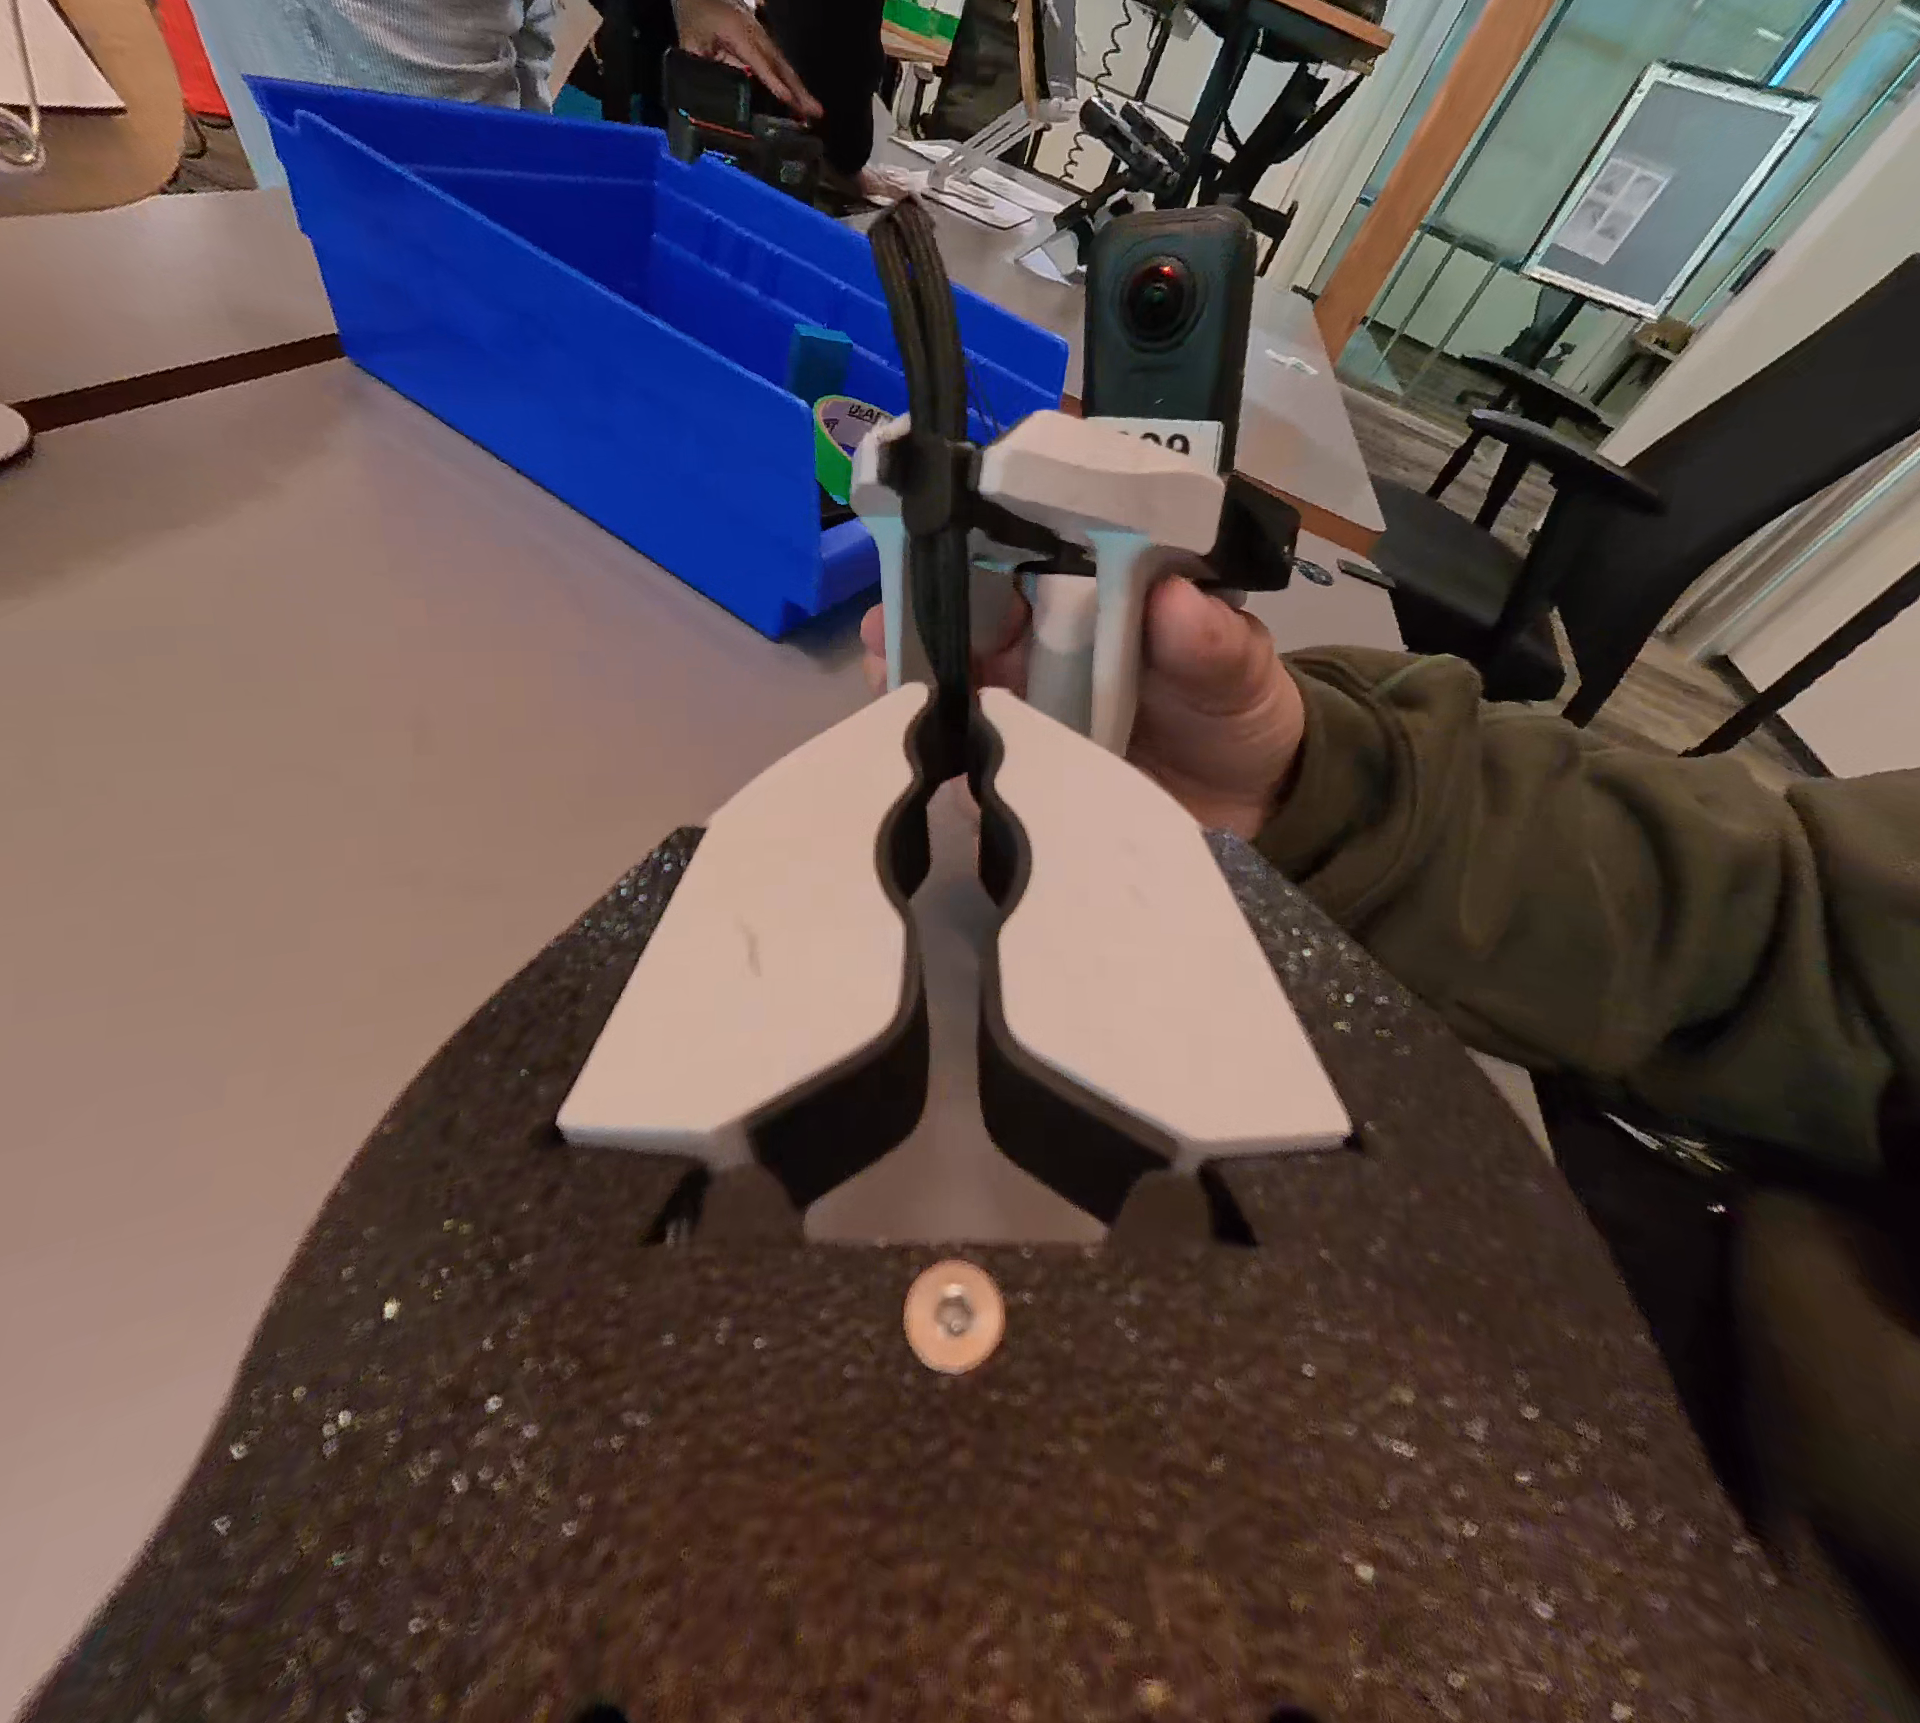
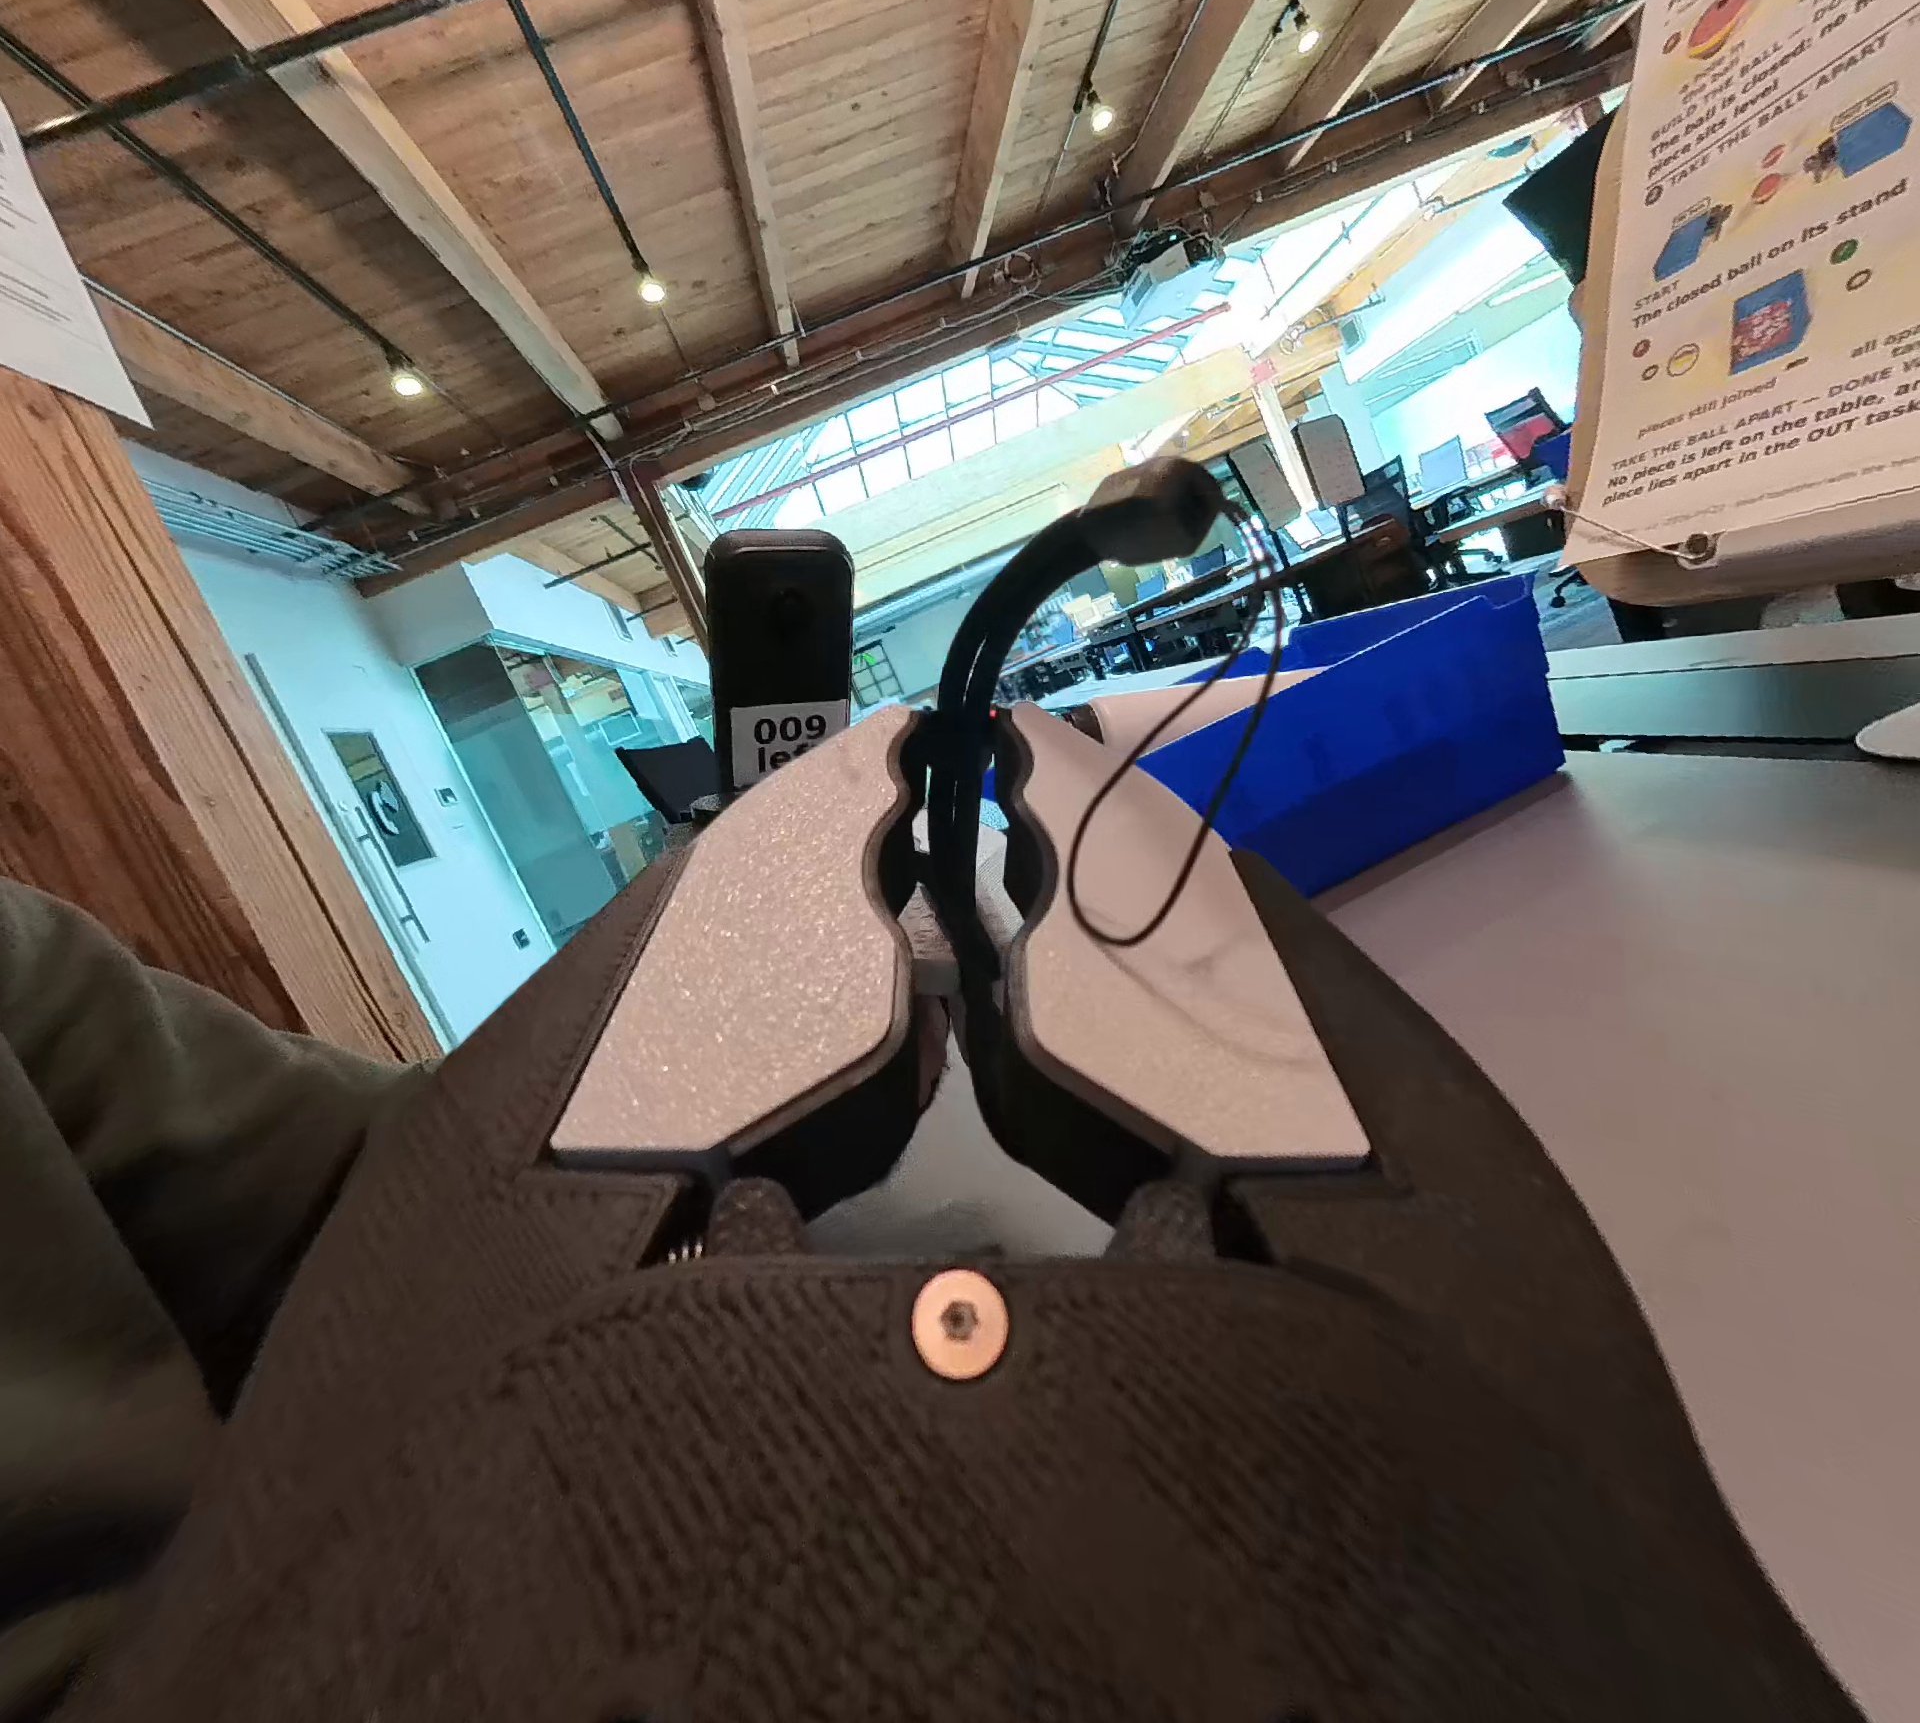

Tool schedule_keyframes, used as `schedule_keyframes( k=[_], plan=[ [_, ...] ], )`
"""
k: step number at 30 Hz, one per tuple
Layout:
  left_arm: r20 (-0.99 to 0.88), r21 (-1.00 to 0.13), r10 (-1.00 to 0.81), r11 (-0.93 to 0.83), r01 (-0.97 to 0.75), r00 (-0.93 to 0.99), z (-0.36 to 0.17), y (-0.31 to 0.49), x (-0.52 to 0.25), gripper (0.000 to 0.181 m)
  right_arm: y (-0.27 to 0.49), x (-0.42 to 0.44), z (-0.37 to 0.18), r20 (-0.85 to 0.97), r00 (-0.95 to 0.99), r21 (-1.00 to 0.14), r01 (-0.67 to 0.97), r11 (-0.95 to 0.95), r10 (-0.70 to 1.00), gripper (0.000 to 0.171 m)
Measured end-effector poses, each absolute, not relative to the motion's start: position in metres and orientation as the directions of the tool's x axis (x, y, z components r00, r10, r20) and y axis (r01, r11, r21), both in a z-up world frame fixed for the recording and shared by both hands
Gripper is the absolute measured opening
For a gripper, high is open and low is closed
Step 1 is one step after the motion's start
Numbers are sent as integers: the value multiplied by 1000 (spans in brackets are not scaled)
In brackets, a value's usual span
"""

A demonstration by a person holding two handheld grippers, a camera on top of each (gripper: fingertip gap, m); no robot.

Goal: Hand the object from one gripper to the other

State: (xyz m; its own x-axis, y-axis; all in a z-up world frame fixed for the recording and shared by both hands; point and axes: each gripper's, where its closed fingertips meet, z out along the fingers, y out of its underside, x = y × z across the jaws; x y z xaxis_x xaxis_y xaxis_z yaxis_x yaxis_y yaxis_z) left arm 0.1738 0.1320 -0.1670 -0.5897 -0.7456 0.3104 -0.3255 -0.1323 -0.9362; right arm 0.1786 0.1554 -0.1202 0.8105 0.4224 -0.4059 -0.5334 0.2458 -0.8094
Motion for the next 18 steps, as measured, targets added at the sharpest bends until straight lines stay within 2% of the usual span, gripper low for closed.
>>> schedule_keyframes(
  k=[6, 9, 10, 11, 14, 18],
  plan=[
    [363, -925, -709, -193, -328, -605, -162, 133, 173, 4, 154, 182, -118, -397, 820, -807, -526, 270, 412, 12],
    [447, -893, -616, -261, -368, -649, -158, 124, 168, 19, 154, 182, -119, -404, 815, -803, -534, 264, 416, 12],
    [462, -886, -601, -271, -377, -653, -158, 122, 167, 16, 154, 182, -119, -402, 817, -806, -530, 265, 413, 12],
    [459, -887, -608, -272, -373, -648, -158, 124, 168, 3, 153, 181, -119, -399, 818, -807, -528, 266, 415, 12],
    [436, -898, -655, -264, -353, -617, -160, 131, 172, 3, 153, 182, -118, -397, 821, -807, -525, 270, 409, 12],
    [499, -866, -631, -328, -379, -595, -160, 137, 174, 3, 153, 183, -119, -400, 822, -807, -525, 270, 405, 12]
  ],
)
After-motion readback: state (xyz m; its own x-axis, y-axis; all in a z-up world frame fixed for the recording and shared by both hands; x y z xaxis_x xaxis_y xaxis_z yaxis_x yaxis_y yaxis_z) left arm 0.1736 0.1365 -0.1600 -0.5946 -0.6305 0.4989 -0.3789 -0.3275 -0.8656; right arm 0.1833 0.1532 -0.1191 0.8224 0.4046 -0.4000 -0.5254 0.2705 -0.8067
